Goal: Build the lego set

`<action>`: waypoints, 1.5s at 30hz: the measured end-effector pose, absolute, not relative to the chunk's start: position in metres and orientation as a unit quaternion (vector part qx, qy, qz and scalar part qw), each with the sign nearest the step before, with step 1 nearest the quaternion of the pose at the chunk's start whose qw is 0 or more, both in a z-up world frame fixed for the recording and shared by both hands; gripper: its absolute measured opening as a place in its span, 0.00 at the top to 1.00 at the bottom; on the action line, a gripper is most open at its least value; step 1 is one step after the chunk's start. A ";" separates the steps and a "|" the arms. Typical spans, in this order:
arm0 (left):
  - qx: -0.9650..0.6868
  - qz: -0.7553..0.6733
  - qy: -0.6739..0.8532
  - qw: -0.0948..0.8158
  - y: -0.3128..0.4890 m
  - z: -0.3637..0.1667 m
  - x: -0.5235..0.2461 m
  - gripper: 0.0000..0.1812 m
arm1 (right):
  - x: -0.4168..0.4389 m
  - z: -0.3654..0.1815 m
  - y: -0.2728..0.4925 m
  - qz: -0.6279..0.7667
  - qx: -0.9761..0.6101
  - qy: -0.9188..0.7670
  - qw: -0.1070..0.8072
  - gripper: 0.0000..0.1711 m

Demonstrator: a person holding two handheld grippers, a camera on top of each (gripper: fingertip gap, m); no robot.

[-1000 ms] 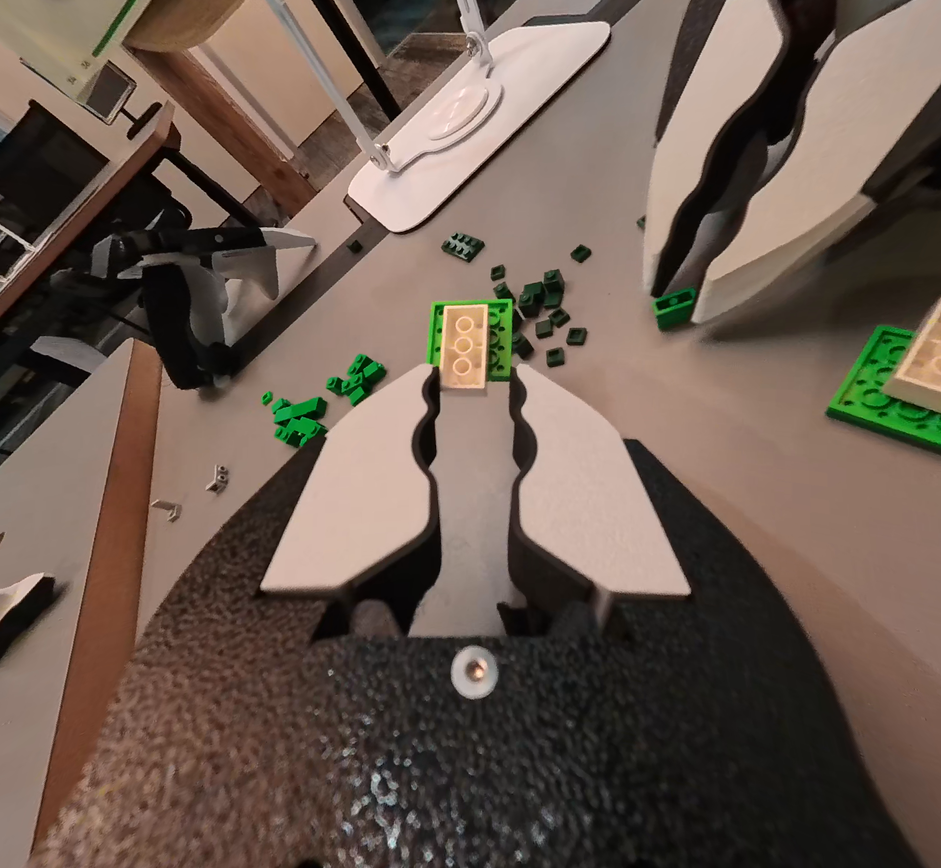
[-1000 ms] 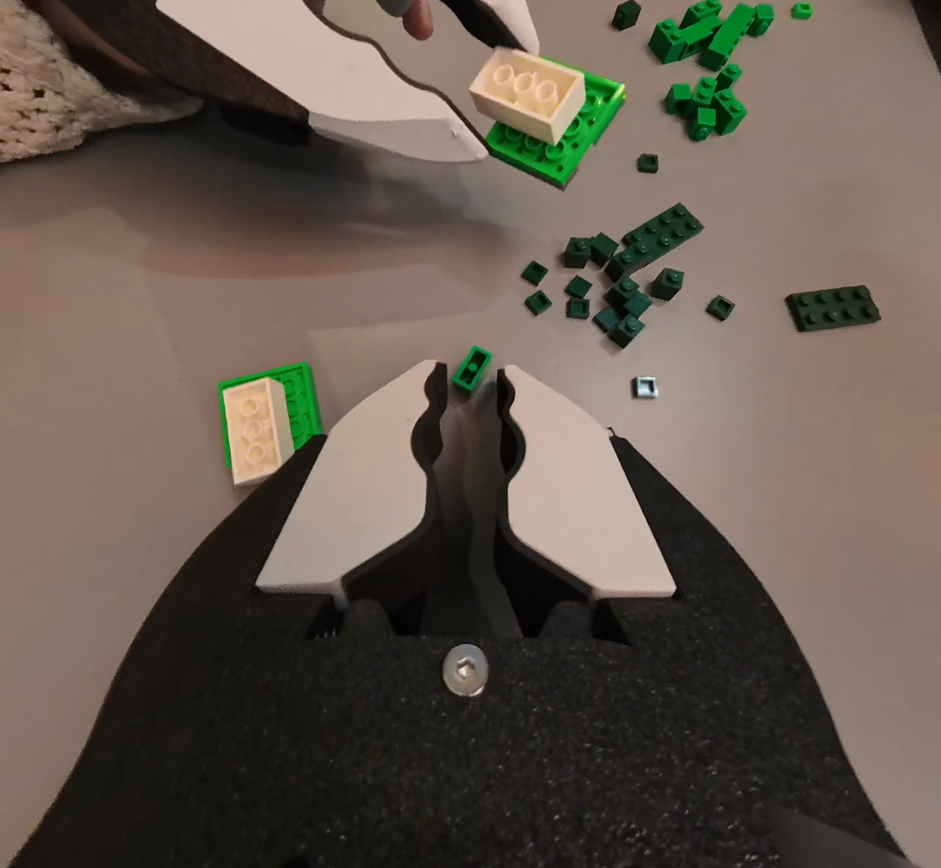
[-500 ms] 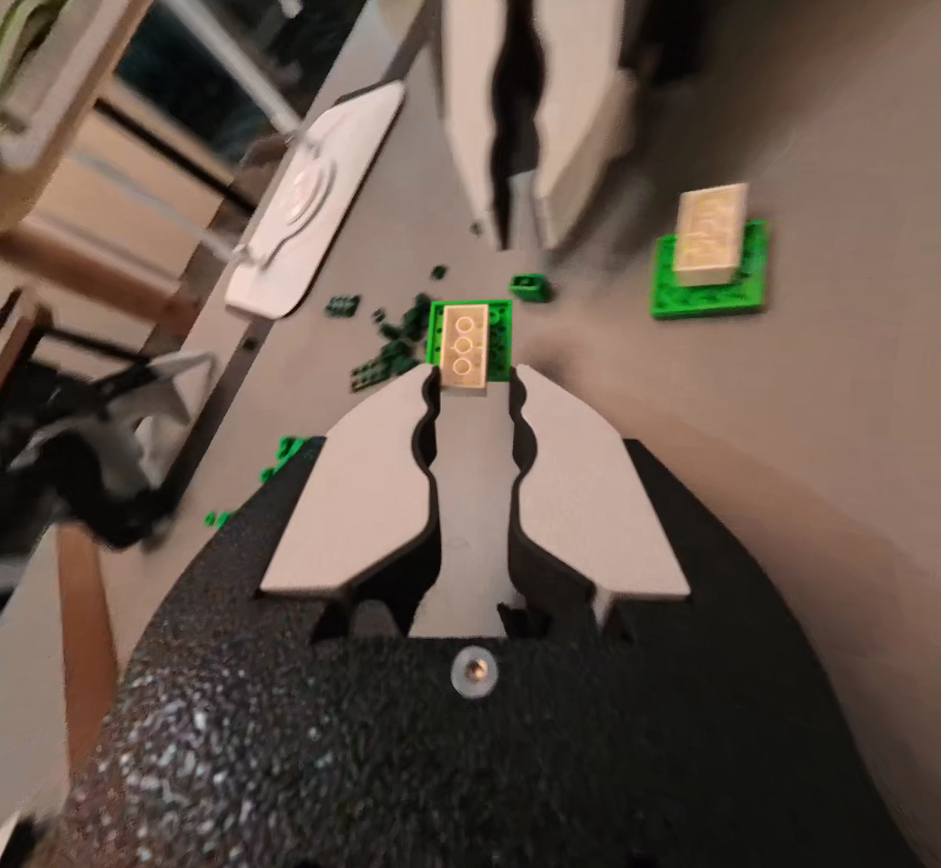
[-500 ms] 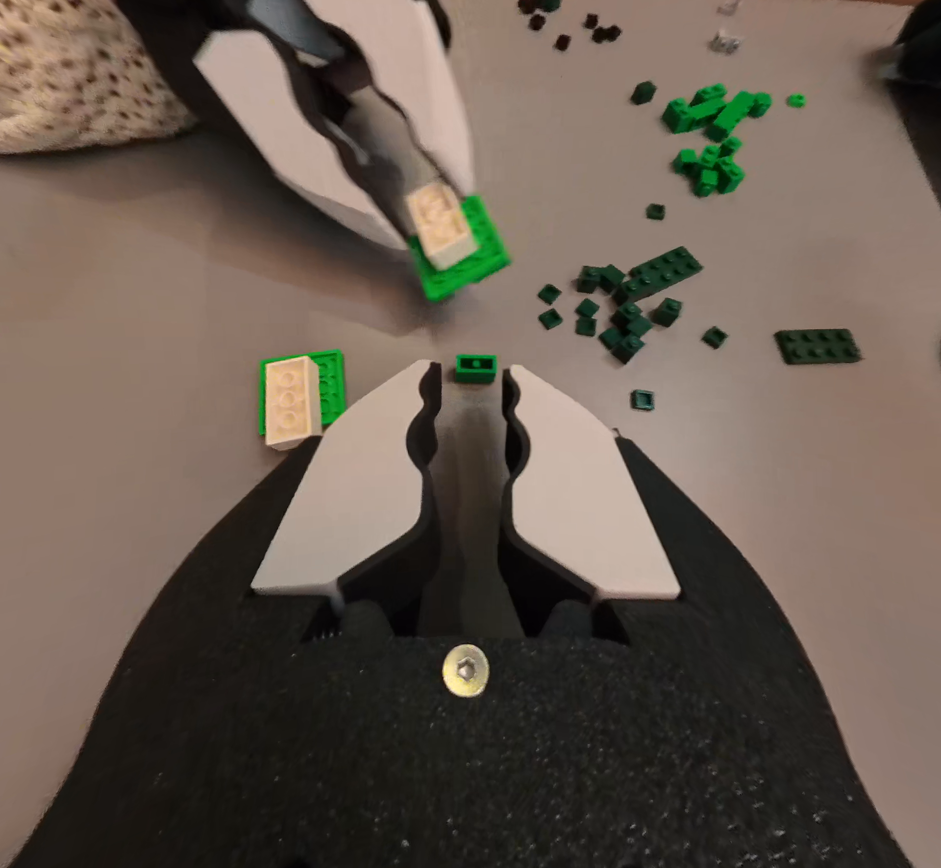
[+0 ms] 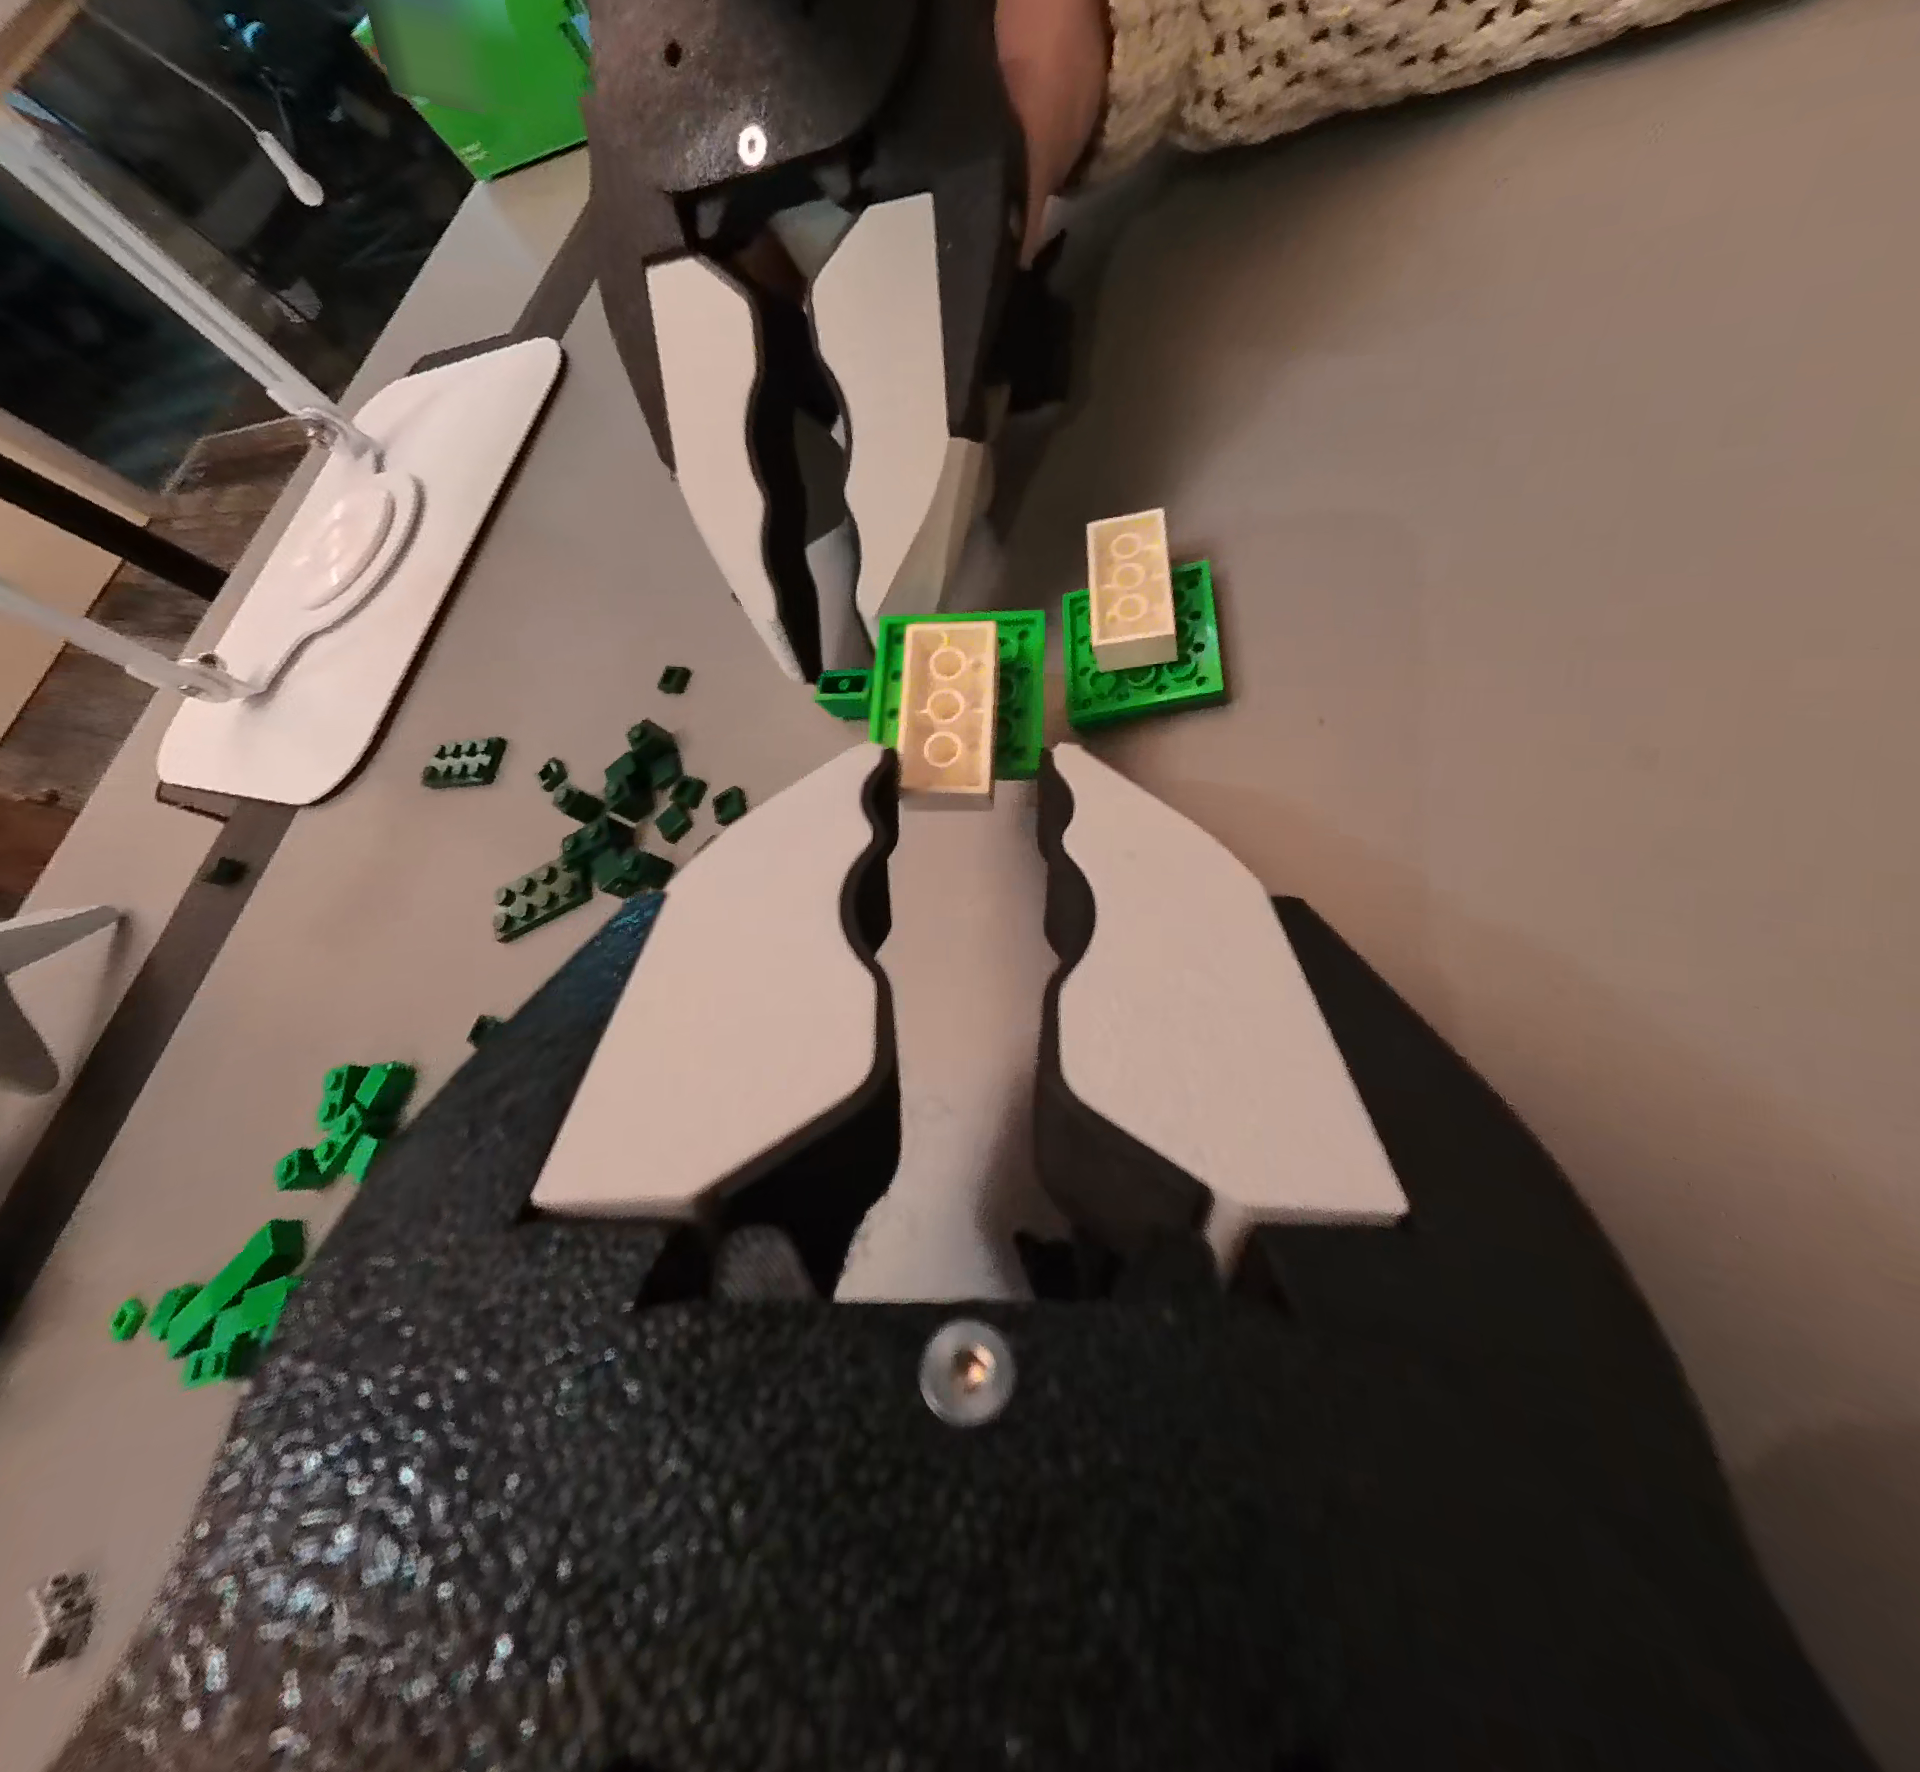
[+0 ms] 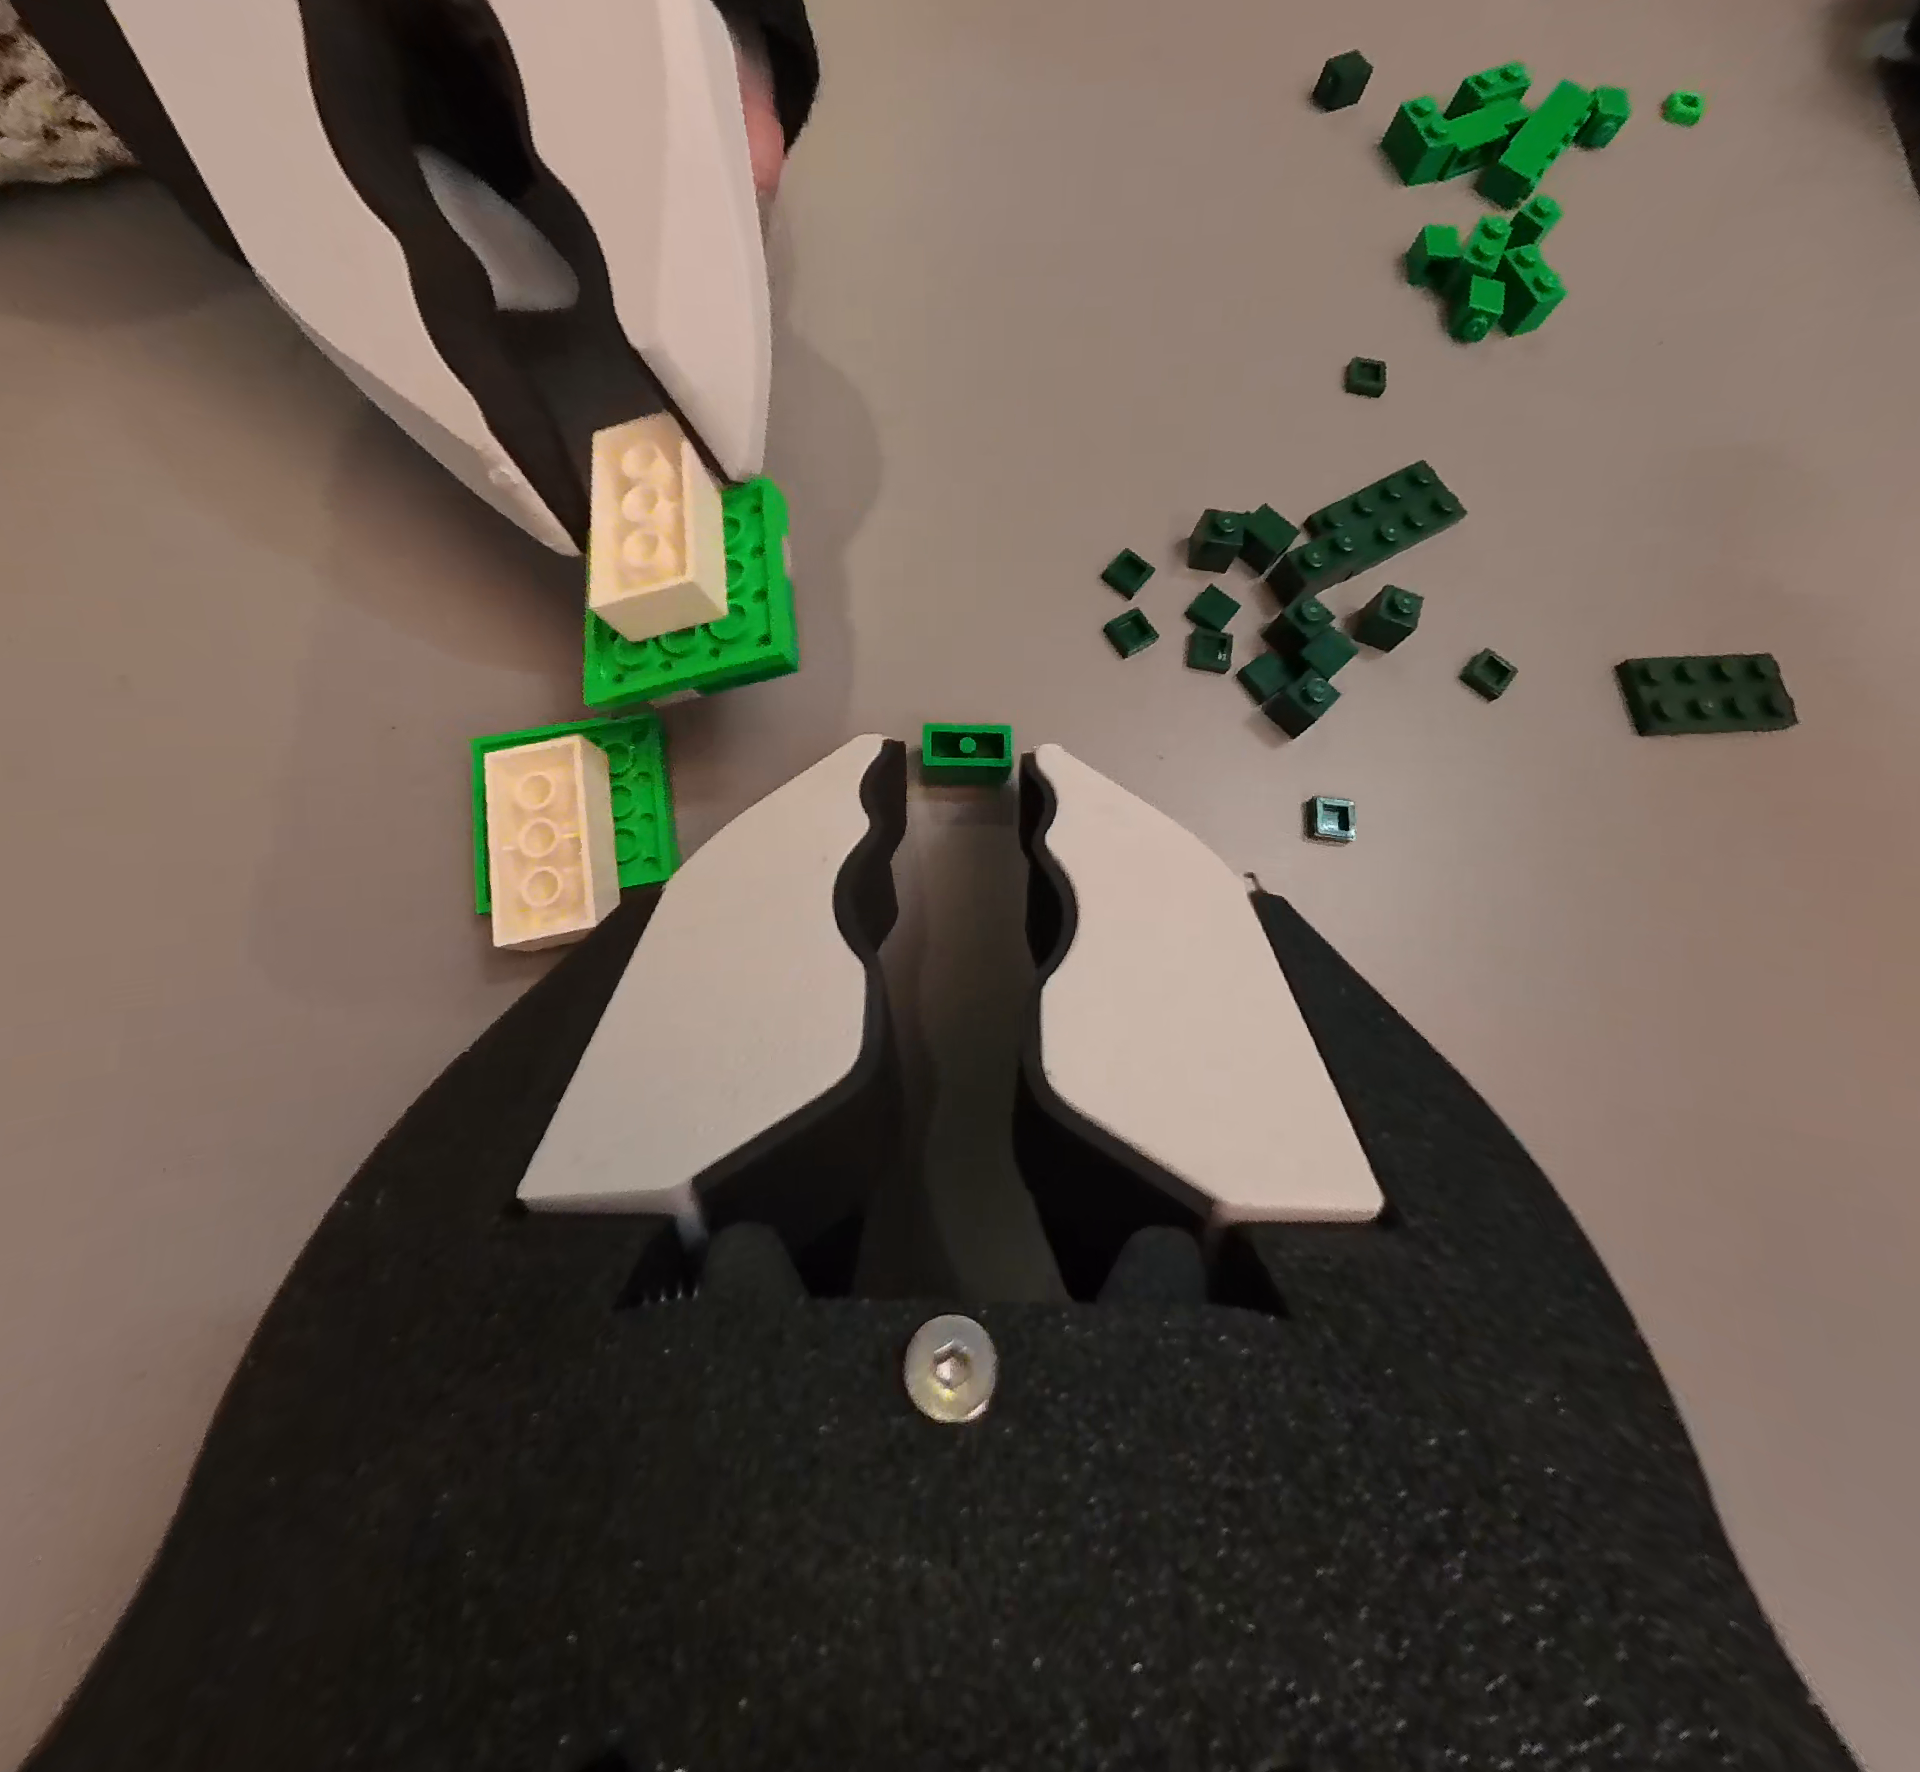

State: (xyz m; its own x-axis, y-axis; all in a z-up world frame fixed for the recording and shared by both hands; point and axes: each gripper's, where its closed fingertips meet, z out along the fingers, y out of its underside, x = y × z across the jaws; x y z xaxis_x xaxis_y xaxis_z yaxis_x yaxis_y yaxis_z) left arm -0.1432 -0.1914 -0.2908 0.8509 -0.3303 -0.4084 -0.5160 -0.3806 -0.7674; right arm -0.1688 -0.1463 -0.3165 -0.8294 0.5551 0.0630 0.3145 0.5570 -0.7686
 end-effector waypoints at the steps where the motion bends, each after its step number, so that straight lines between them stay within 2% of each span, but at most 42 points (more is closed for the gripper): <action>1: -0.826 0.090 0.256 0.494 -0.191 -0.291 -0.142 0.86 | -0.168 -0.317 -0.147 0.399 -0.249 -0.870 0.149 0.89; 19: -0.830 0.084 0.239 0.497 -0.191 -0.291 -0.146 0.86 | -0.172 -0.316 -0.145 0.399 -0.266 -0.864 0.154 0.91; 30: -0.851 0.085 0.181 0.485 -0.190 -0.300 -0.163 0.86 | -0.172 -0.288 -0.141 0.499 -0.277 -0.810 0.137 0.91; 45: -0.853 0.065 0.197 0.480 -0.188 -0.306 -0.154 0.86 | -0.159 -0.283 -0.149 0.518 -0.228 -0.816 0.122 0.91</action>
